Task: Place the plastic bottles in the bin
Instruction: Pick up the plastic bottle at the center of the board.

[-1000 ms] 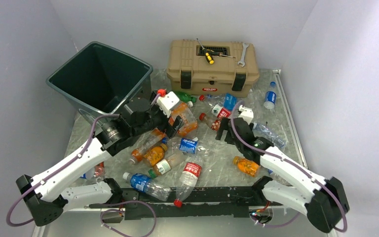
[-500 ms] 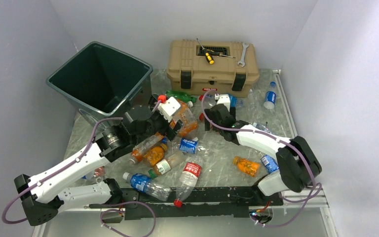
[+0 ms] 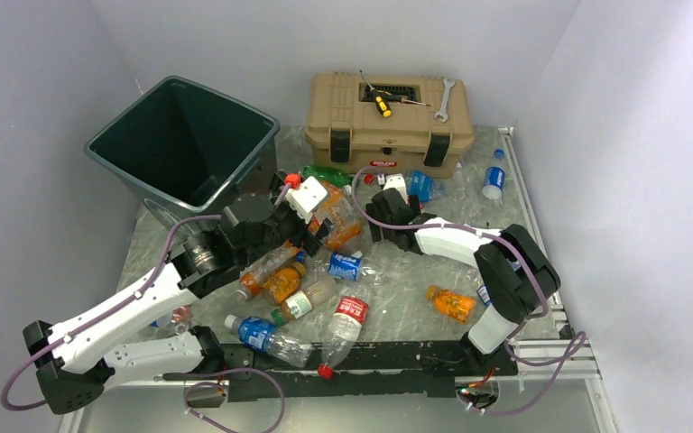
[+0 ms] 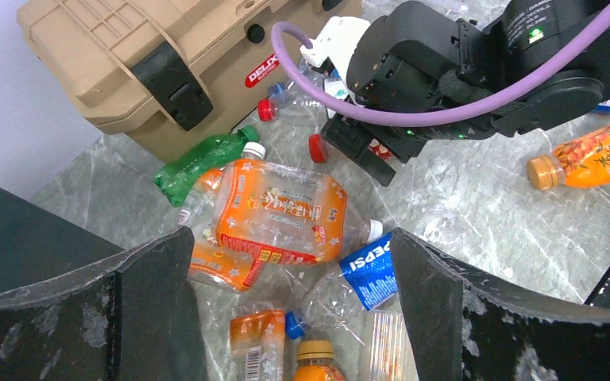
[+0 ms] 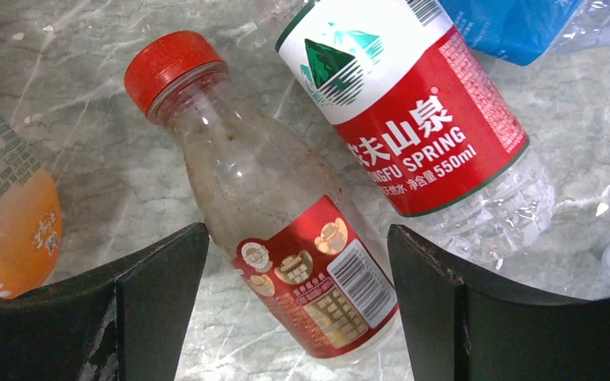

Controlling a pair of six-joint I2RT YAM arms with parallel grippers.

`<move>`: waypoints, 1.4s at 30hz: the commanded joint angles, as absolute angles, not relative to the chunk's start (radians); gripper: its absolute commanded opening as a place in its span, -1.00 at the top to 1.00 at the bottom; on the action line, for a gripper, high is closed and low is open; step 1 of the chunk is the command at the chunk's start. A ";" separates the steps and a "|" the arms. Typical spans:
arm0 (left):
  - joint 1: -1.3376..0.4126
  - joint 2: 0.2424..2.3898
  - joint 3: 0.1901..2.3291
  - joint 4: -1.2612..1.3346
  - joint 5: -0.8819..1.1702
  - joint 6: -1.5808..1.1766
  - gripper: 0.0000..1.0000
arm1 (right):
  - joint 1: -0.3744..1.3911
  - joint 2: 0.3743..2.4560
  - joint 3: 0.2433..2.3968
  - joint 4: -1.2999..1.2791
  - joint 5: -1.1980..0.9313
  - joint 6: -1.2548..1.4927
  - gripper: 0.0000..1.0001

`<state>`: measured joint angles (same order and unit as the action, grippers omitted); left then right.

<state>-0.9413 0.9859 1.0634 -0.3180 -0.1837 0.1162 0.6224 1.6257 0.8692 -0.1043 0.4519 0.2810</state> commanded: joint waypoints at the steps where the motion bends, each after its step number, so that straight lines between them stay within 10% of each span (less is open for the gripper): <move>1: -0.946 0.979 1.074 -0.287 -0.185 0.116 -0.99 | 0.620 1.665 0.918 -0.106 0.439 0.281 -0.67; 17: -0.950 1.002 1.083 -0.299 -0.170 0.113 -0.99 | 0.620 1.678 0.817 -0.094 0.328 0.338 -0.45; 23: -0.950 1.015 1.084 -0.303 -0.169 0.114 -0.99 | 0.620 1.643 0.799 -0.097 0.303 0.358 0.11; 31: -0.950 1.011 1.080 -0.297 -0.173 0.117 -0.99 | 0.625 1.484 0.792 -0.172 0.296 0.380 0.33; 42: -0.950 0.974 1.044 -0.247 -0.151 0.105 -0.99 | 0.689 0.913 0.710 -0.208 0.042 0.332 1.00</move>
<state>-0.9447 1.0145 1.0595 -0.3111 -0.1772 0.1146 0.6765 1.0718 0.7582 -0.2264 0.2035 0.3607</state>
